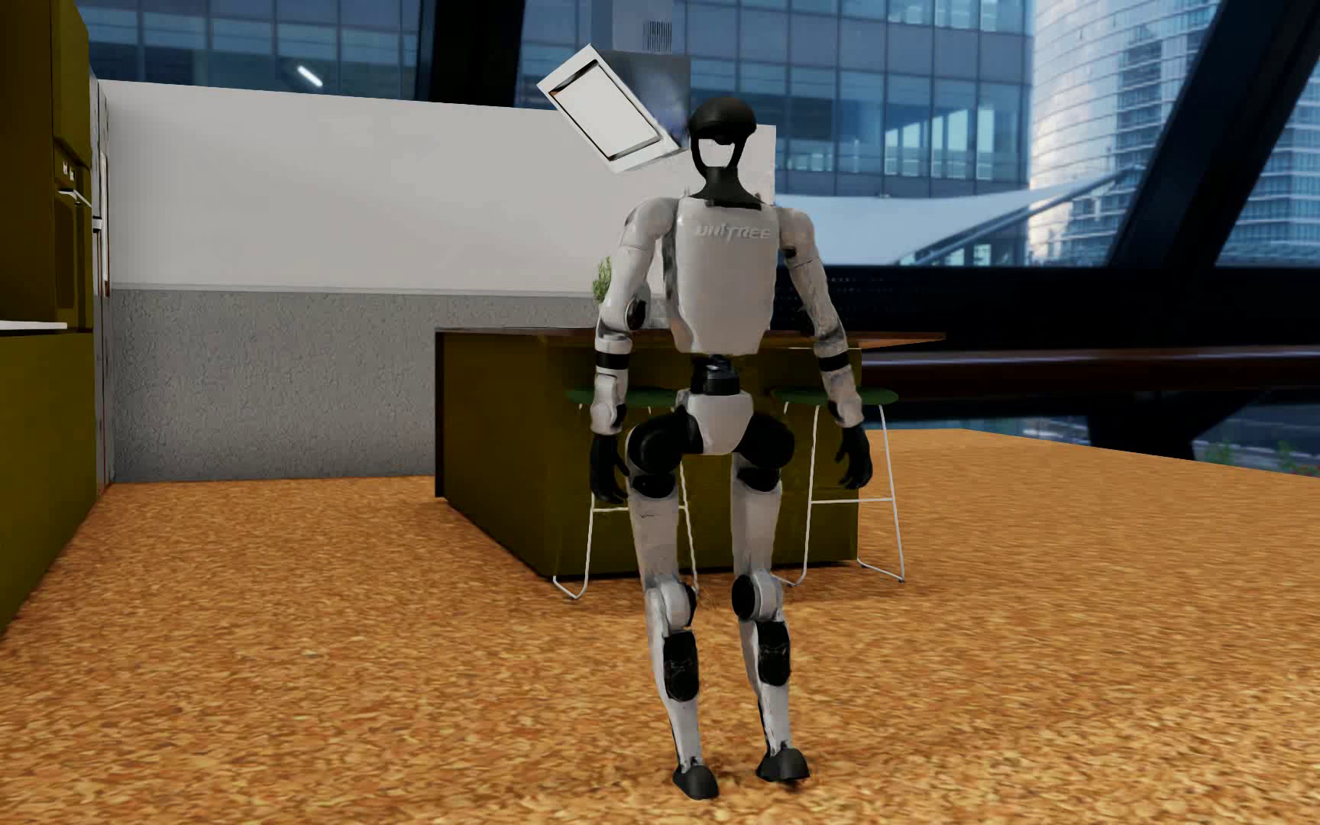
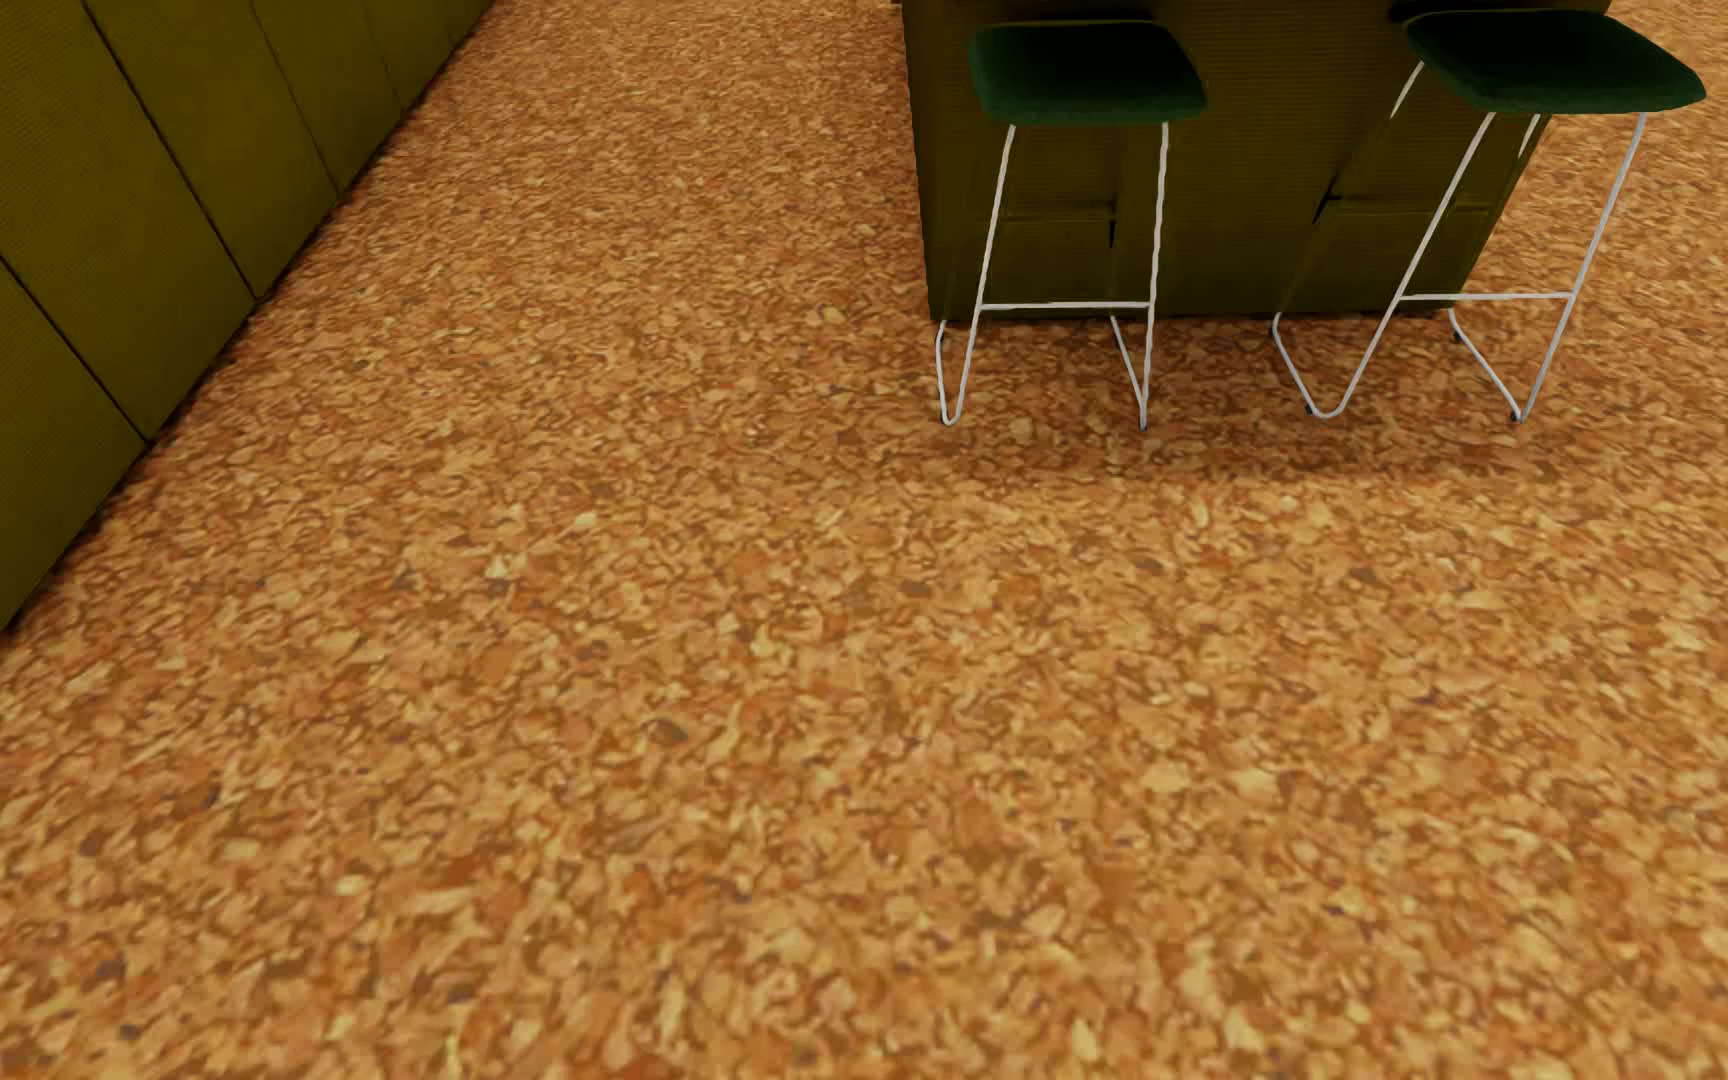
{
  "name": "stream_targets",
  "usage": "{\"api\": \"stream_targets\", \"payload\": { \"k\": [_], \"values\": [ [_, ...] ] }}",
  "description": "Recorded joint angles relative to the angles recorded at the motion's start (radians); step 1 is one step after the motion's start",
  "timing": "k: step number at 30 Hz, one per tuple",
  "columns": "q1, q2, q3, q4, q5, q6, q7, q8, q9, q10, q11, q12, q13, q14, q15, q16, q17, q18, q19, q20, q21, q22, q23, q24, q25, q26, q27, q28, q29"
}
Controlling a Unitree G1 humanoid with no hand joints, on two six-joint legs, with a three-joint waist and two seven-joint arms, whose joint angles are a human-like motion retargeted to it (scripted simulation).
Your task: Extend forward
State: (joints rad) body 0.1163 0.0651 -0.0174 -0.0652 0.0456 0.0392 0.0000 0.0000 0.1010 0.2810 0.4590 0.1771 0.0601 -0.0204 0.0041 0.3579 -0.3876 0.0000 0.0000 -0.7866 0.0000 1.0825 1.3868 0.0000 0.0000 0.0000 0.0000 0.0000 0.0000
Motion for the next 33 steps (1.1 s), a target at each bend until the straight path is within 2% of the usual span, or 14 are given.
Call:
{"api": "stream_targets", "payload": {
  "k": [5,6,7,8,9,13,17,18,19,20,23,24,28,33],
  "values": [
    [-0.006,-0.020,0.015,0.000,0.007,-0.003,0.000,0.000,0.013,0.006,0.010,-0.004,-0.060,0.000,-0.025,0.006,-0.018,0.000,0.000,-0.013,0.000,-0.006,0.007,0.000,0.000,0.000,0.000,0.000,0.000],
    [-0.014,-0.033,0.027,-0.001,0.006,-0.009,0.000,0.000,0.011,0.006,0.013,-0.007,-0.112,0.003,-0.022,0.010,-0.037,0.000,0.000,-0.008,-0.208,-0.004,0.028,0.000,0.000,0.000,0.000,0.000,0.000],
    [-0.018,-0.041,0.040,-0.003,0.004,-0.016,0.000,0.000,0.012,0.001,0.015,-0.011,-0.189,0.010,-0.014,0.017,-0.060,0.000,0.000,-0.015,1.051,-0.003,-0.209,0.000,0.000,0.000,0.000,0.000,0.000],
    [-0.018,-0.047,0.057,-0.005,0.003,-0.025,0.000,0.000,0.011,-0.008,0.017,-0.012,-0.266,0.021,-0.004,0.026,-0.090,0.000,0.000,-0.007,0.982,-0.003,-0.212,0.000,0.000,0.000,0.000,0.000,0.000],
    [-0.019,-0.053,0.070,0.001,0.011,-0.032,0.000,0.000,0.016,-0.017,0.007,-0.023,-0.404,0.030,0.017,0.041,-0.137,0.000,0.000,-0.071,0.962,0.001,-0.192,0.000,0.000,0.000,0.000,0.000,0.000],
    [-0.029,-0.056,0.153,-0.001,0.008,-0.075,0.000,0.000,0.022,-0.025,-0.003,-0.073,-0.824,0.055,0.065,0.097,-0.337,0.000,0.000,-0.073,0.962,-0.012,-0.112,0.000,0.000,0.000,0.000,0.000,0.000],
    [-0.043,-0.045,0.173,0.001,0.006,-0.130,0.000,0.000,0.023,-0.033,-0.020,-0.105,-1.217,0.063,0.092,0.153,-0.502,0.000,0.000,-0.075,0.962,-0.021,-0.009,0.000,0.000,0.000,0.000,0.000,0.000],
    [-0.042,-0.042,0.174,0.004,0.007,-0.147,0.000,0.000,0.024,-0.042,0.009,-0.105,-1.300,0.064,0.094,0.169,-0.529,0.000,0.000,-0.068,0.962,-0.019,0.021,0.000,0.000,0.000,0.000,0.000,0.000],
    [-0.044,-0.042,0.169,0.003,0.006,-0.163,0.000,0.000,0.021,-0.047,-0.178,-0.105,-1.377,0.066,0.032,0.182,-0.553,0.000,0.000,-0.066,0.962,-0.015,0.041,0.000,0.000,0.000,0.000,0.000,0.000],
    [-0.044,-0.042,0.169,0.004,0.008,-0.174,0.000,0.000,0.022,-0.052,-0.180,-0.105,-1.451,0.067,0.014,0.192,-0.575,0.000,0.000,-0.066,0.962,-0.013,0.062,0.000,0.000,0.000,0.000,0.000,0.000],
    [-0.055,-0.044,0.166,0.007,0.011,-0.202,0.000,0.000,0.021,-0.044,-0.187,-0.104,-1.624,0.052,0.036,0.217,-0.621,0.000,0.000,-0.075,0.962,-0.008,0.146,0.000,0.000,0.000,0.000,0.000,0.000],
    [-0.057,-0.043,0.165,0.007,0.011,-0.208,0.000,0.000,0.020,-0.042,-0.189,-0.102,-1.609,0.049,0.039,0.222,-0.626,0.000,0.000,-0.075,0.962,-0.006,0.181,0.000,0.000,0.000,0.000,0.000,0.000],
    [-0.057,-0.036,0.166,0.009,0.010,-0.217,0.000,0.000,0.016,-0.041,-0.197,-0.078,-1.520,0.041,0.040,0.228,-0.640,0.000,0.000,-0.055,0.962,-0.010,0.128,0.000,0.000,0.000,0.000,0.000,0.000],
    [-0.051,-0.027,0.167,0.009,0.008,-0.213,0.000,0.000,0.011,-0.052,-0.203,-0.064,-1.505,0.048,0.022,0.228,-0.636,0.000,0.000,-0.057,0.962,-0.010,0.124,0.000,0.000,0.000,0.000,0.000,0.000]
  ]
}}
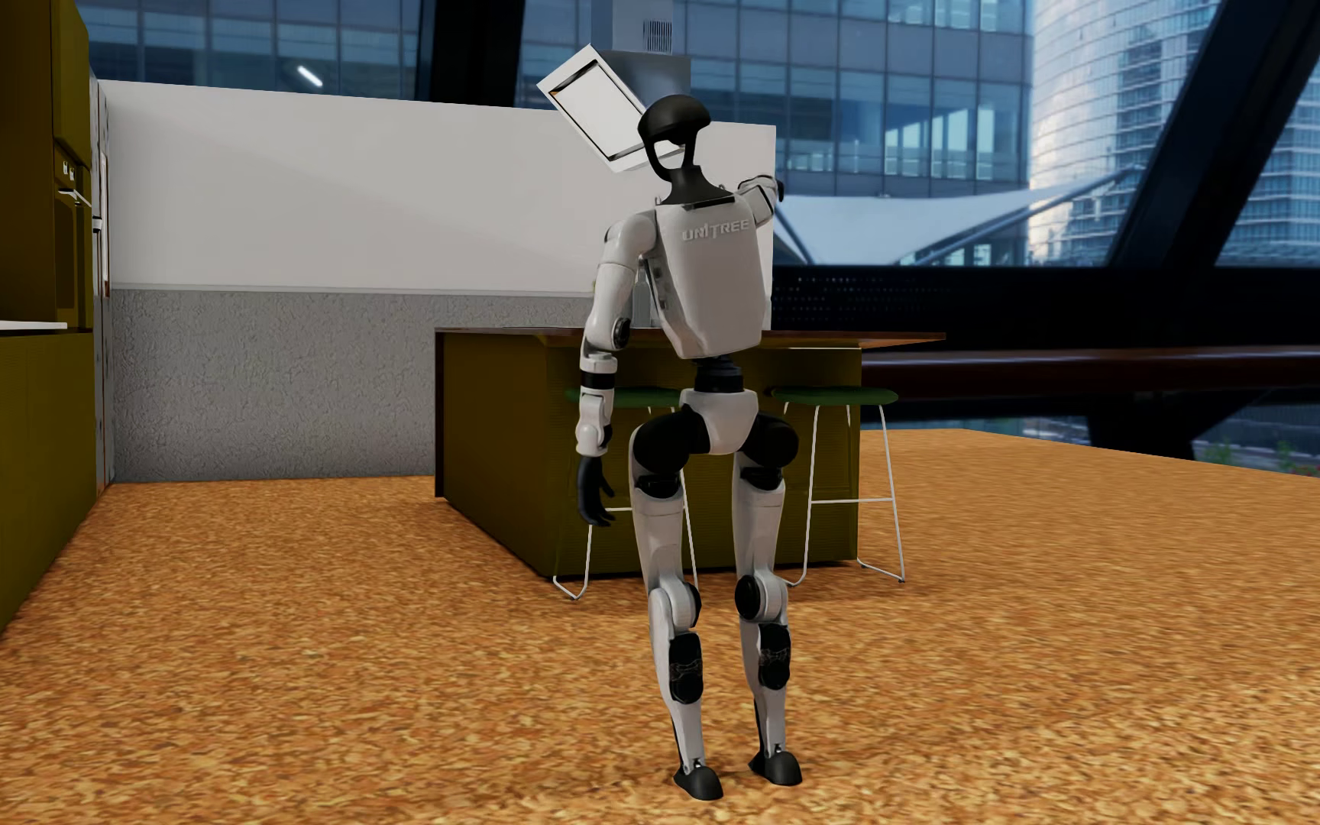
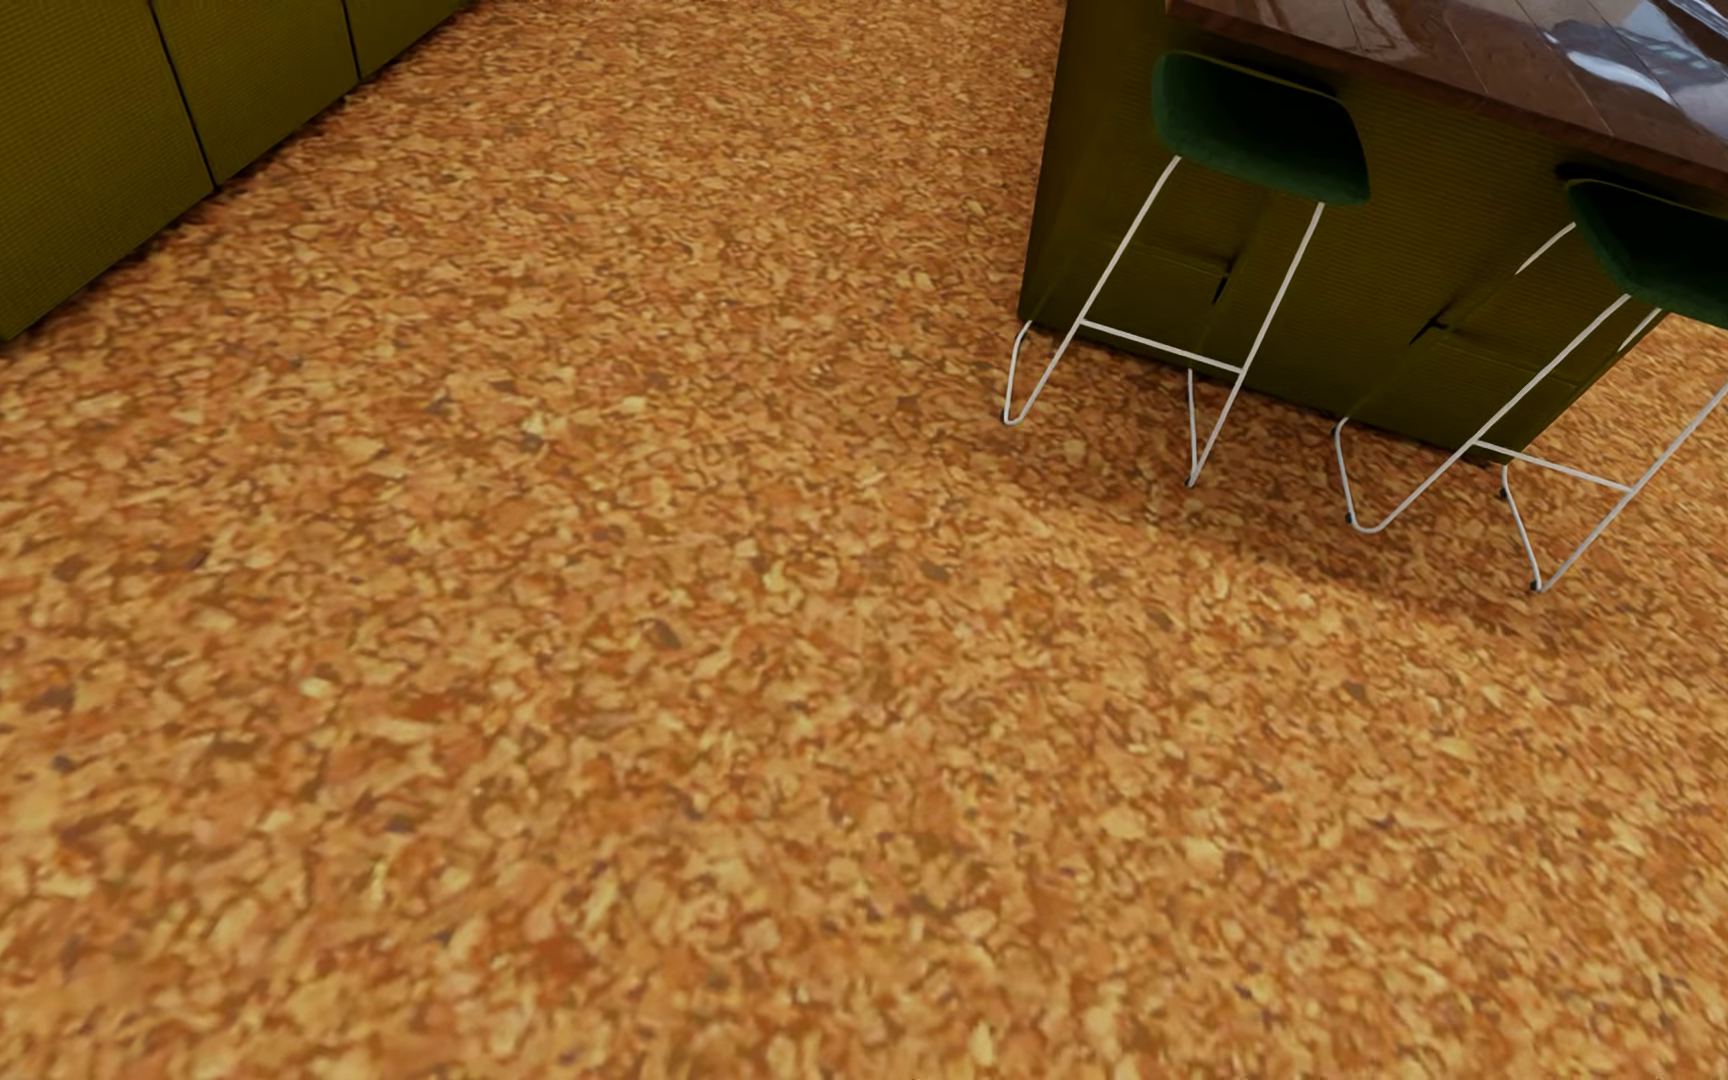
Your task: Extend forward
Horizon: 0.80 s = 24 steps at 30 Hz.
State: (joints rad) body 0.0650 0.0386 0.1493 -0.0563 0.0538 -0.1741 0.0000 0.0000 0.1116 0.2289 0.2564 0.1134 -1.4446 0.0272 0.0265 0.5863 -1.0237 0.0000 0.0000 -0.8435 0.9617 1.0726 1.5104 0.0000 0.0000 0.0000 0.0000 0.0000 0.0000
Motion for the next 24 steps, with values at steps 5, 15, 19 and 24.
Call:
{"api": "stream_targets", "payload": {
  "k": [5,15,19,24],
  "values": [
    [-0.002,-0.005,0.004,-0.002,-0.001,0.000,0.000,0.000,-0.005,-0.003,0.001,-0.010,-0.004,0.002,0.004,0.002,-0.005,0.000,0.000,0.012,0.000,0.000,-0.003,0.000,0.000,0.000,0.000,0.000,0.000],
    [0.006,0.007,-0.001,-0.004,-0.003,0.002,0.000,0.000,-0.009,0.006,0.000,-0.009,-0.003,-0.011,0.004,0.002,-0.010,0.000,0.000,0.003,0.000,-0.007,-0.002,0.000,0.000,0.000,0.000,0.000,0.000],
    [0.009,0.010,0.009,-0.005,-0.003,0.006,0.000,0.000,-0.009,0.010,0.001,0.003,-0.005,-0.015,-0.002,0.005,-0.014,0.000,0.000,0.003,0.000,-0.005,-0.003,0.000,0.000,0.000,0.000,0.000,0.000],
    [0.009,0.011,0.006,-0.006,-0.004,0.009,0.000,0.000,-0.012,0.010,0.001,0.011,-0.006,-0.015,-0.004,0.005,-0.014,0.000,0.000,-0.002,0.000,0.001,-0.002,0.000,0.000,0.000,0.000,0.000,0.000]
  ]
}}
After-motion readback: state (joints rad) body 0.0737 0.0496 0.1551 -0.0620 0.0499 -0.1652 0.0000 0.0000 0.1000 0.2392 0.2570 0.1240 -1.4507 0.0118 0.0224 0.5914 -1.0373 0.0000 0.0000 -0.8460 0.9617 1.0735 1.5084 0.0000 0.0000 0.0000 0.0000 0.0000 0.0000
